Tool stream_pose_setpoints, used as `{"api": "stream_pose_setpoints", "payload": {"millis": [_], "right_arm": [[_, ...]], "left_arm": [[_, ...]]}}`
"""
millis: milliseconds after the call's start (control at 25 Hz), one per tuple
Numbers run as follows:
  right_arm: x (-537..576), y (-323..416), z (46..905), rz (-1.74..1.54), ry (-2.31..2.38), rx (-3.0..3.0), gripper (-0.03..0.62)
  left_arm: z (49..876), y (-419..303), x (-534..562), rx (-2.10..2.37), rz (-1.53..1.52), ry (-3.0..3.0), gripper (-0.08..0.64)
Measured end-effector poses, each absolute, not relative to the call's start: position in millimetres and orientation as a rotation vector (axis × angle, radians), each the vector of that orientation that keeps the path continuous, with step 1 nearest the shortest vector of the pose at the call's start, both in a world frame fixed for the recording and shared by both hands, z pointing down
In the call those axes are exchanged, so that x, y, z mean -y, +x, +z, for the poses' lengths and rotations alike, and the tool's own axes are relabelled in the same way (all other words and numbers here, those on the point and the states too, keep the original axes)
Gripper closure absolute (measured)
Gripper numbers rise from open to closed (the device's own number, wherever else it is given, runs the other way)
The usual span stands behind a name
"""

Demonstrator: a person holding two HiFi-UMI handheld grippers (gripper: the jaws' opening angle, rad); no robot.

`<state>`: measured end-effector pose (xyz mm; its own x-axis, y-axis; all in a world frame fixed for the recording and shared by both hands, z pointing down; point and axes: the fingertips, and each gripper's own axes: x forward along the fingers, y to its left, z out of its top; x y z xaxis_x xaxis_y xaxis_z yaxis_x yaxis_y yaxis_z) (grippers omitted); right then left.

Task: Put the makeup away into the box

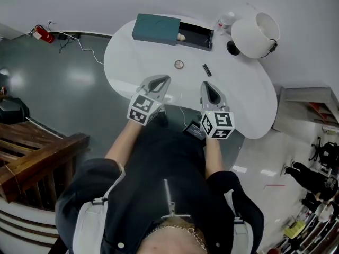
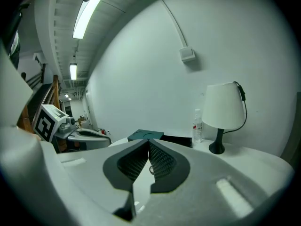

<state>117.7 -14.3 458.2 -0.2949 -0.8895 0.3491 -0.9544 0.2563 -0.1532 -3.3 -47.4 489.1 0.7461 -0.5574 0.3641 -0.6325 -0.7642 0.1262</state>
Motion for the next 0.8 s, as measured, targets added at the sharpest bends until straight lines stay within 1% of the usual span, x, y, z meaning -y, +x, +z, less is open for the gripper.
{"api": "stream_pose_setpoints", "payload": {"millis": [200, 800], "right_arm": [[48, 112, 457, 0.479, 1.765, 2.305, 0.588], [82, 134, 476, 0.475, 1.792, 2.25, 0.588]], "left_arm": [[499, -7, 79, 0.888, 0.453, 2.709, 0.545], [512, 21, 111, 0.803, 0.468, 2.733, 0.545]]}}
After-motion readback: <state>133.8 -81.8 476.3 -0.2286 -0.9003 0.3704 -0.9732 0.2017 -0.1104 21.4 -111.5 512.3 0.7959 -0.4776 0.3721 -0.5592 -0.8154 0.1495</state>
